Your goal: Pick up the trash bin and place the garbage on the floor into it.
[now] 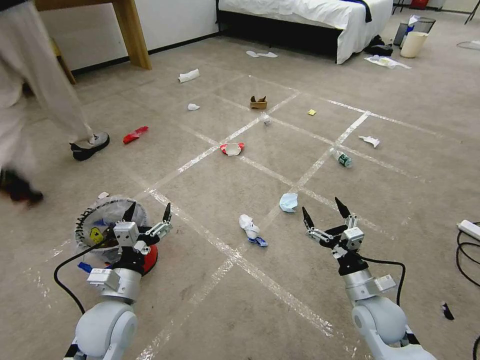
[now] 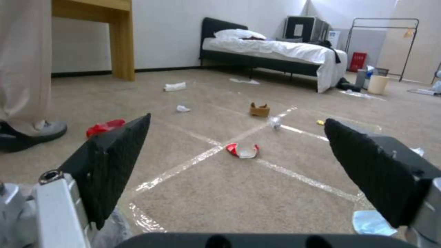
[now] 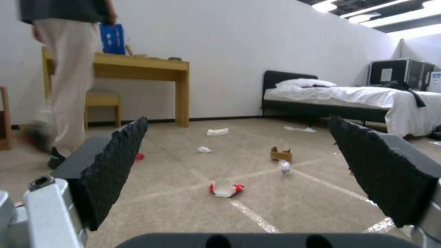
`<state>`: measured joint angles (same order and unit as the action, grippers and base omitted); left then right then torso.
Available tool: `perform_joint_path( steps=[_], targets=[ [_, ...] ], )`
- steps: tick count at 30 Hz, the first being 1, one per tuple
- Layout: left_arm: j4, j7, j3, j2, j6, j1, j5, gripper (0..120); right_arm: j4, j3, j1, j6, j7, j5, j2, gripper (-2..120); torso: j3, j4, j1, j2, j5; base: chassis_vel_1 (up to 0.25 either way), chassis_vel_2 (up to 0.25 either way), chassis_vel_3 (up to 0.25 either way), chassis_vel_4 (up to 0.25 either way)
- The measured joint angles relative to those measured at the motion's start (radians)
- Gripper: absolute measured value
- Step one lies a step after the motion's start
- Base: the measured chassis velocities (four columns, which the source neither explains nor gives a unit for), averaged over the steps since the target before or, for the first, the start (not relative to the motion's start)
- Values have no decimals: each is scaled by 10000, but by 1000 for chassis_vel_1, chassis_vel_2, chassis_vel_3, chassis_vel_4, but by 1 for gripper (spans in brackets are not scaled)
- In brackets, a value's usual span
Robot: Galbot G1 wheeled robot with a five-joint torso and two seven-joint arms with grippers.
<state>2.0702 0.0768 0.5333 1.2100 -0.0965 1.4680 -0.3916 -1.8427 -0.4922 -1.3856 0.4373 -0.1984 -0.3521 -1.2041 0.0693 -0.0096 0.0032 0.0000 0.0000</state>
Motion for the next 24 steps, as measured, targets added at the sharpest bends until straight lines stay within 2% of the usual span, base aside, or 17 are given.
perform_joint_path(
  steps=[7, 15, 24],
  targets=[
    [-69, 2, -79, 3, 12, -23, 23, 100, 10, -38, -24, 34, -123, -29, -43, 100, 0, 0, 0, 0, 0, 0, 0, 0, 0],
    [-140, -65, -37, 200, -67, 93, 156, 100, 60, -72, 15, 16, -186, -194, 1, 100, 0, 0, 0, 0, 1, 0, 0, 0, 0],
    [-115, -64, -23, 137, -68, 78, 137, 100, 173, -223, 57, 73, -313, -367, 87, 100, 0, 0, 0, 0, 0, 0, 0, 0, 0]
  ],
)
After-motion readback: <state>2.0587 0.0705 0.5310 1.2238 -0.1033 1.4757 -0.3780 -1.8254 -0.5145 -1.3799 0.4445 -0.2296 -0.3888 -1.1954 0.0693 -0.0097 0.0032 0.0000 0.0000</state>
